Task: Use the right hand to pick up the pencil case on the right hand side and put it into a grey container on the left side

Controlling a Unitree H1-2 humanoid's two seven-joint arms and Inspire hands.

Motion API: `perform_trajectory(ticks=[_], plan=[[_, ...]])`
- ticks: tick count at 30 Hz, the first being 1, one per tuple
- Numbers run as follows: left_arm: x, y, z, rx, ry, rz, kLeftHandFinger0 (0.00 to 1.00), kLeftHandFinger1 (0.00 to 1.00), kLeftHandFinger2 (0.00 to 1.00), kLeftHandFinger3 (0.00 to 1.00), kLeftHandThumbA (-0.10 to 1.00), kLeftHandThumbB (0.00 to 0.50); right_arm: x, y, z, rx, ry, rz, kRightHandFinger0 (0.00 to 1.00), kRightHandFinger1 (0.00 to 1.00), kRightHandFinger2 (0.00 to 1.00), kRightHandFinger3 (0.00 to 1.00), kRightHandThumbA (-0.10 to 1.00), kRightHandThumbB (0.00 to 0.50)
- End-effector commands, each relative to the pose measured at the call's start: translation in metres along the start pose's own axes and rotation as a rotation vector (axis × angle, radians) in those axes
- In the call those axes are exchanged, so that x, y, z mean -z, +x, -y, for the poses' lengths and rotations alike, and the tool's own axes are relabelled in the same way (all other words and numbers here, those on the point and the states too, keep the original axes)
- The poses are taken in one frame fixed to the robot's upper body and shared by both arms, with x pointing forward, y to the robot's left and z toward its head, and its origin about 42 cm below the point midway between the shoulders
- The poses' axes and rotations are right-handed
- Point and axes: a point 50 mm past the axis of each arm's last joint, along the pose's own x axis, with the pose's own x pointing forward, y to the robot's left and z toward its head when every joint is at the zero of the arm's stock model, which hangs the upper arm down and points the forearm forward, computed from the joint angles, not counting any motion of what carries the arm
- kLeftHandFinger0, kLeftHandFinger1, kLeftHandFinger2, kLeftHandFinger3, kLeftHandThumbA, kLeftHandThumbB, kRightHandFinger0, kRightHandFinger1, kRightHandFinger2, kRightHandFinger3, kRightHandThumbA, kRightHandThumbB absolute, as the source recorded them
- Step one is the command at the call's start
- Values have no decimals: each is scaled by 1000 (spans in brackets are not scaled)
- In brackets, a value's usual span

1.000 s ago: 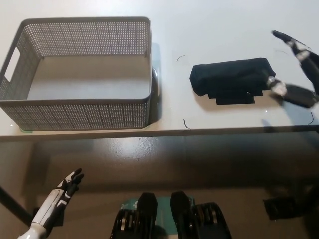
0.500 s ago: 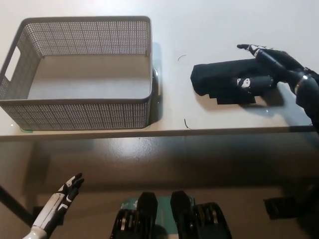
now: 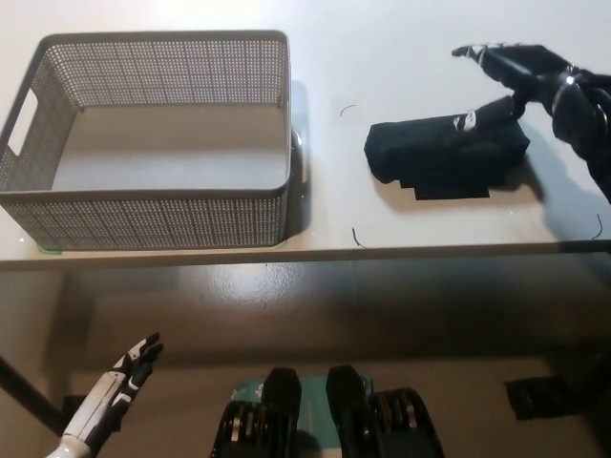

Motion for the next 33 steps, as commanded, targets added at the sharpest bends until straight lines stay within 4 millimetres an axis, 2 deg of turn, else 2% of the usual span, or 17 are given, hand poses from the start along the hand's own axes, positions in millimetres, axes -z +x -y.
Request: perform_trajectory(ticks=[1,5,9,11,22,33], plan=[[-6,-2,-7,17,35,56,1000,1000,1000,1000,1000,346,-11,-2,42,36,-75,7,1000,1000,1000,1000,807,500],[-7,-2,-9,23,40,63,1000,1000,1000,1000,1000,354,-12,-3,45,26,-74,4,1000,1000,1000,1000,791,500],[-6,-3,-8,30,37,69,1000,1000,1000,1000,1000,333,-14,-2,44,2,-69,-6,1000,1000,1000,1000,788,500],[-6,-4,-7,32,18,58,1000,1000,1000,1000,1000,347,-14,0,43,-11,-62,-10,1000,1000,1000,1000,787,500],[-7,-4,-8,33,45,60,1000,1000,1000,1000,1000,338,-17,20,30,-67,31,-5,1000,1000,1000,1000,808,500],[-12,-2,-9,40,49,82,1000,1000,1000,1000,1000,328,-31,39,11,-104,63,2,1000,1000,1000,1000,810,500]])
